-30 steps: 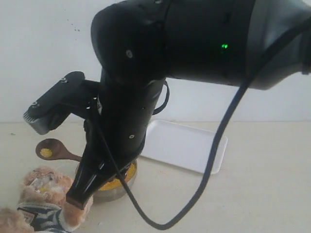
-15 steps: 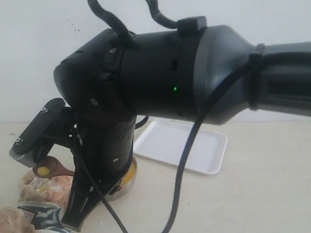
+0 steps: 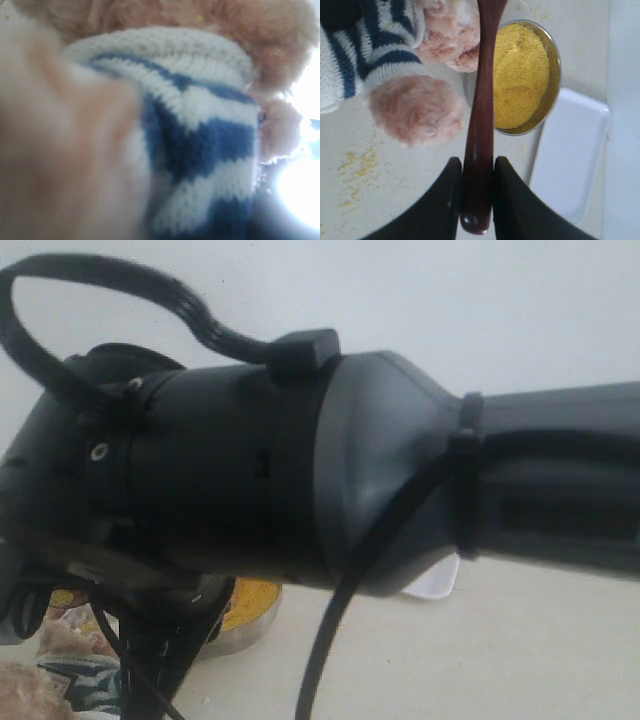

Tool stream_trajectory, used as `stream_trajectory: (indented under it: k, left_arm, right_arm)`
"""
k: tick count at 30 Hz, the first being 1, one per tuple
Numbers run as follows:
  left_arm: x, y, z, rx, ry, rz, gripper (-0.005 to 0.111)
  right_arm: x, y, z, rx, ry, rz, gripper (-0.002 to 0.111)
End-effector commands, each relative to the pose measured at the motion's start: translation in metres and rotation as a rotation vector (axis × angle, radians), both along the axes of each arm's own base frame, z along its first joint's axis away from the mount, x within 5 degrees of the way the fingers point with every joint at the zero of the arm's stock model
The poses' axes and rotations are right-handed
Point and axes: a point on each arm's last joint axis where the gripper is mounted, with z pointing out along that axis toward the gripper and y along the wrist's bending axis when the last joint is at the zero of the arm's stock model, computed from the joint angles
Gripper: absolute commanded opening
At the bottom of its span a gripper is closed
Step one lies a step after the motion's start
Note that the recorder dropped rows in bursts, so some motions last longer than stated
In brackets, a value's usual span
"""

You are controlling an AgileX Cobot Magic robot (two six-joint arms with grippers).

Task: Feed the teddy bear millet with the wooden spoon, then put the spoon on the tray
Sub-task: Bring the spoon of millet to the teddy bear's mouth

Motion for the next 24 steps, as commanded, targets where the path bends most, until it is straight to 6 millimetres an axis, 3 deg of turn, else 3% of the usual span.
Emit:
stream_trajectory:
  k: [1, 21, 24]
  left_arm:
    - [-0.0006, -0.0022, 0.0041, -0.031, -0.015, 0.001, 0.004]
    - [0.0, -0.002, 0.0043, -0.032, -0.016, 0.008, 0.004]
    - [0.0003, -0.0019, 0.0043, -0.03, -0.022, 0.009, 0.004]
  right_arm:
    - [0.0008, -0.0037, 0.0056, -0.033, -0.055, -0.03, 0.0]
    - [0.0042, -0.0047, 0.0073, -0.065, -0.106, -0.018, 0.0]
    - [0.003, -0.0023, 0.0119, -0.111, -0.215, 0.004, 0.0]
